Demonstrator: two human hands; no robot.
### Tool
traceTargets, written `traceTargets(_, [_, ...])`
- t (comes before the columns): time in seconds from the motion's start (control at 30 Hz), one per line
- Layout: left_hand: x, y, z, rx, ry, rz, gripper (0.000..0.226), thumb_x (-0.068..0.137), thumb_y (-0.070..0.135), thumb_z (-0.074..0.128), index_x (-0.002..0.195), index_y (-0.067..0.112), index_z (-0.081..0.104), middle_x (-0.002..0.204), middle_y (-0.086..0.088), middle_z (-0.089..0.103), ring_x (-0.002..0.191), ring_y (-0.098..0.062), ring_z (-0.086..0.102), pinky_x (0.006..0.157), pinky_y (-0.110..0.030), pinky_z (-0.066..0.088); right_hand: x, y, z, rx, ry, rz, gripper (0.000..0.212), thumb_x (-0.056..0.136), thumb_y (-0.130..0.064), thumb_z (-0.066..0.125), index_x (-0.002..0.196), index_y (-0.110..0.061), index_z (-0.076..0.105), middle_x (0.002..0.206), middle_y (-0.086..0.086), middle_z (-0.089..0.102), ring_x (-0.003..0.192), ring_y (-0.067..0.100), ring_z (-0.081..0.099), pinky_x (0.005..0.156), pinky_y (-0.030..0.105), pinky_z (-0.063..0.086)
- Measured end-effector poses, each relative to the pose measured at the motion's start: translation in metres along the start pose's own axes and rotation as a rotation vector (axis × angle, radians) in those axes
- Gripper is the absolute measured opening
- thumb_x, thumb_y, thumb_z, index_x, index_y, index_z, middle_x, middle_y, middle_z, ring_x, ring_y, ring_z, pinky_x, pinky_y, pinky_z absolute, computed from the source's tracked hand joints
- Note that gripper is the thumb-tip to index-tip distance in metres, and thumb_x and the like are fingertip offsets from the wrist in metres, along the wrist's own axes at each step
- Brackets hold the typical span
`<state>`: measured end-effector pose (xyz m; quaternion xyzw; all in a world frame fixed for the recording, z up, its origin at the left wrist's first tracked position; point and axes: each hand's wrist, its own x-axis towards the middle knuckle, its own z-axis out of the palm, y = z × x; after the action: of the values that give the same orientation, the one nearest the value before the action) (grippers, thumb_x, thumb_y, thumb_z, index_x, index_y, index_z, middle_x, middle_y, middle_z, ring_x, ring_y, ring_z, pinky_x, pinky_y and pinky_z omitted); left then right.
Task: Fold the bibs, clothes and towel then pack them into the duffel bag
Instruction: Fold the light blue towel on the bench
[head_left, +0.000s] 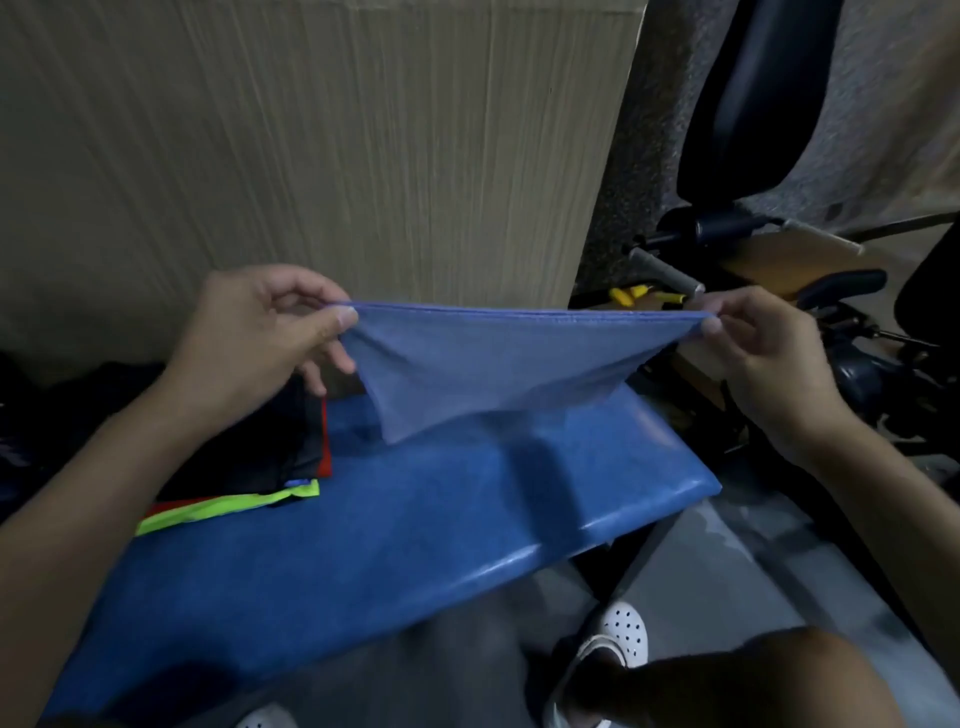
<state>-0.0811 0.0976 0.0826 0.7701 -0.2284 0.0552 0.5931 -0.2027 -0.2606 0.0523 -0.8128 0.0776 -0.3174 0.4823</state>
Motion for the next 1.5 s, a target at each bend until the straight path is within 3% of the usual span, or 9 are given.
traceTargets(0.13, [-0.046, -0.044, 0.009, 0.024, -0.098, -0.129, 0.006, 0.086, -0.007, 0.065, 0.086, -0.001, 0.066, 0.064, -0.020, 0.066, 0.050, -0.021, 0.066, 0.036, -0.026, 0.049, -0.044, 0.040, 0.002, -0.022, -0.183, 0.058, 0.009, 0.093, 0.006, 0.055, 0.097, 0.000, 0.061, 0.086, 0.006, 0.066, 0.081, 0.007, 0.059, 0.071, 0.012, 0.046])
traceTargets(0.27, [-0.093, -0.086, 0.014, 0.078, -0.220, -0.321, 0.009, 0.082, -0.012, 0.068, 0.082, -0.003, 0.068, 0.069, -0.020, 0.069, 0.052, -0.024, 0.068, 0.035, -0.029, 0.048, -0.093, 0.076, -0.003, -0.197, -0.420, 0.099, 0.027, 0.094, -0.002, 0.055, 0.086, -0.026, 0.065, 0.091, -0.007, 0.067, 0.084, 0.011, 0.062, 0.072, 0.022, 0.046])
traceTargets(0.37, [-0.110, -0.102, 0.015, 0.081, -0.284, -0.403, 0.012, 0.080, -0.015, 0.068, 0.079, -0.003, 0.066, 0.065, -0.017, 0.068, 0.047, -0.024, 0.065, 0.033, -0.025, 0.042, -0.112, 0.086, -0.003, -0.260, -0.464, 0.122, 0.033, 0.094, -0.002, 0.056, 0.086, -0.034, 0.059, 0.084, -0.010, 0.064, 0.071, 0.008, 0.057, 0.063, 0.014, 0.041])
traceTargets(0.63, [-0.087, -0.122, 0.032, 0.084, -0.105, -0.318, 0.008, 0.086, -0.006, 0.069, 0.085, 0.001, 0.067, 0.062, -0.004, 0.068, 0.042, -0.008, 0.053, 0.041, -0.012, 0.039, -0.093, 0.094, 0.024, -0.136, -0.279, 0.222, 0.015, 0.094, -0.004, 0.059, 0.085, -0.011, 0.068, 0.078, -0.003, 0.067, 0.070, -0.001, 0.057, 0.066, 0.010, 0.042])
traceTargets(0.73, [-0.072, -0.147, 0.042, 0.122, -0.029, -0.318, 0.013, 0.087, -0.001, 0.070, 0.084, 0.012, 0.067, 0.067, -0.001, 0.069, 0.052, -0.007, 0.058, 0.049, -0.016, 0.049, -0.073, 0.110, 0.048, -0.141, -0.183, 0.228, 0.012, 0.094, -0.005, 0.060, 0.085, -0.009, 0.068, 0.083, 0.002, 0.068, 0.070, 0.001, 0.055, 0.068, 0.013, 0.042])
traceTargets(0.9, [-0.058, -0.188, 0.057, 0.283, 0.029, -0.332, 0.022, 0.089, 0.006, 0.070, 0.078, 0.025, 0.065, 0.062, 0.008, 0.066, 0.041, -0.011, 0.054, 0.046, -0.028, 0.048, -0.050, 0.145, 0.086, -0.227, -0.141, 0.234, 0.017, 0.092, -0.005, 0.063, 0.080, -0.018, 0.064, 0.072, -0.004, 0.064, 0.063, 0.007, 0.054, 0.065, 0.022, 0.041])
traceTargets(1.07, [-0.054, -0.202, 0.068, 0.434, 0.093, -0.337, 0.022, 0.089, 0.016, 0.070, 0.078, 0.034, 0.063, 0.071, 0.009, 0.067, 0.046, -0.015, 0.059, 0.051, -0.036, 0.055, -0.041, 0.169, 0.100, -0.336, -0.155, 0.248, 0.011, 0.092, -0.009, 0.063, 0.085, -0.018, 0.065, 0.079, -0.004, 0.065, 0.080, 0.017, 0.062, 0.076, 0.029, 0.044])
traceTargets(1.23, [-0.049, -0.200, 0.074, 0.553, 0.115, -0.331, 0.007, 0.087, 0.018, 0.071, 0.085, 0.025, 0.070, 0.075, 0.013, 0.066, 0.075, -0.019, 0.067, 0.071, -0.042, 0.057, -0.034, 0.179, 0.105, -0.467, -0.198, 0.245, 0.007, 0.092, -0.011, 0.061, 0.091, -0.014, 0.067, 0.085, -0.003, 0.064, 0.086, 0.015, 0.057, 0.072, 0.019, 0.032])
traceTargets(1.5, [-0.039, -0.194, 0.081, 0.605, 0.117, -0.338, 0.005, 0.089, 0.015, 0.069, 0.085, 0.018, 0.071, 0.068, 0.016, 0.061, 0.072, -0.017, 0.064, 0.069, -0.038, 0.056, -0.029, 0.178, 0.109, -0.532, -0.185, 0.298, 0.005, 0.092, -0.018, 0.060, 0.088, -0.021, 0.063, 0.087, 0.002, 0.068, 0.091, 0.027, 0.061, 0.076, 0.037, 0.047])
